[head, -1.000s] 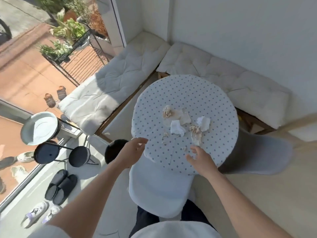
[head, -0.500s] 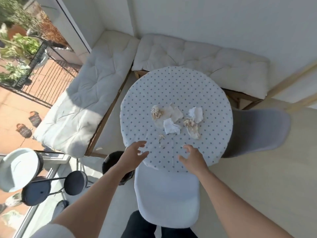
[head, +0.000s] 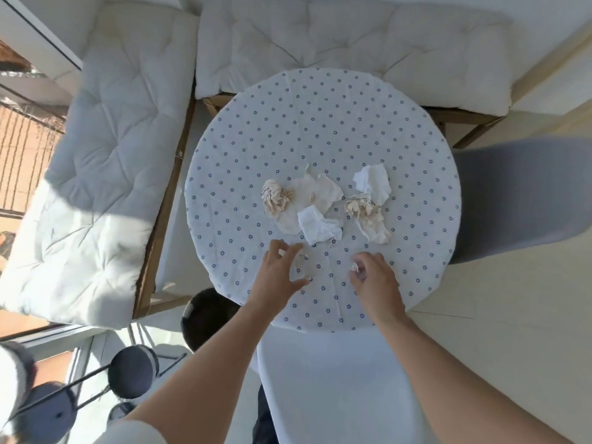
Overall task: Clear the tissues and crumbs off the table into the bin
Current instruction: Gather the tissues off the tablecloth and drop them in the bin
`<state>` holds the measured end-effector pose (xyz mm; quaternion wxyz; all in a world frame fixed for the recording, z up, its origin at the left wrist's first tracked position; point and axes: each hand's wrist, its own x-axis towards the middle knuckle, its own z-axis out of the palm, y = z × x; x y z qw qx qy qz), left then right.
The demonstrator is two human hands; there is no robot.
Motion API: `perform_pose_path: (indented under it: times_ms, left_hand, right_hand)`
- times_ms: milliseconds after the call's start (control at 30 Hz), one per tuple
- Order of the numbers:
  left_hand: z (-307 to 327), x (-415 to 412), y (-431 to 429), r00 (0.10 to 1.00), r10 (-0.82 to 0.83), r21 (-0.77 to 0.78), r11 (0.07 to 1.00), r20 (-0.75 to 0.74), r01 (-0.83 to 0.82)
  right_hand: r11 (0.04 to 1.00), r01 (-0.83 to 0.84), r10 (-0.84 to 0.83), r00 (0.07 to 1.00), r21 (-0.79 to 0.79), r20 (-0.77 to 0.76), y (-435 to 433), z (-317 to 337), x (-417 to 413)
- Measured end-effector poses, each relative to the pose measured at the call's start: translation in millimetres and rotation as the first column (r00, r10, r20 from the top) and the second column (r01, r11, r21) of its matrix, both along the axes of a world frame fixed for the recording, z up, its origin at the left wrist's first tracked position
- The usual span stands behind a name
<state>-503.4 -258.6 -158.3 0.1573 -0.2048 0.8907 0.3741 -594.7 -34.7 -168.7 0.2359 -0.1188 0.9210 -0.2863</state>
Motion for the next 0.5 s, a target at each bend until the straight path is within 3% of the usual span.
perform_pose_path:
  times_ms: [300, 500]
  left_hand:
    - [-5, -4, -16, 0.985, -0.159, 0.061, 0.985, -0.064, 0.163]
    - [9, -25, -50, 0.98, 0.093, 0.107, 0.991, -0.178, -0.075]
  right_hand:
    - [0.99, 0.097, -0.1, 0.994, -0.1, -0.032, -32, 8, 4]
    - [0.985, 0.024, -0.051, 0.987, -0.17, -0.154, -76, 24, -17]
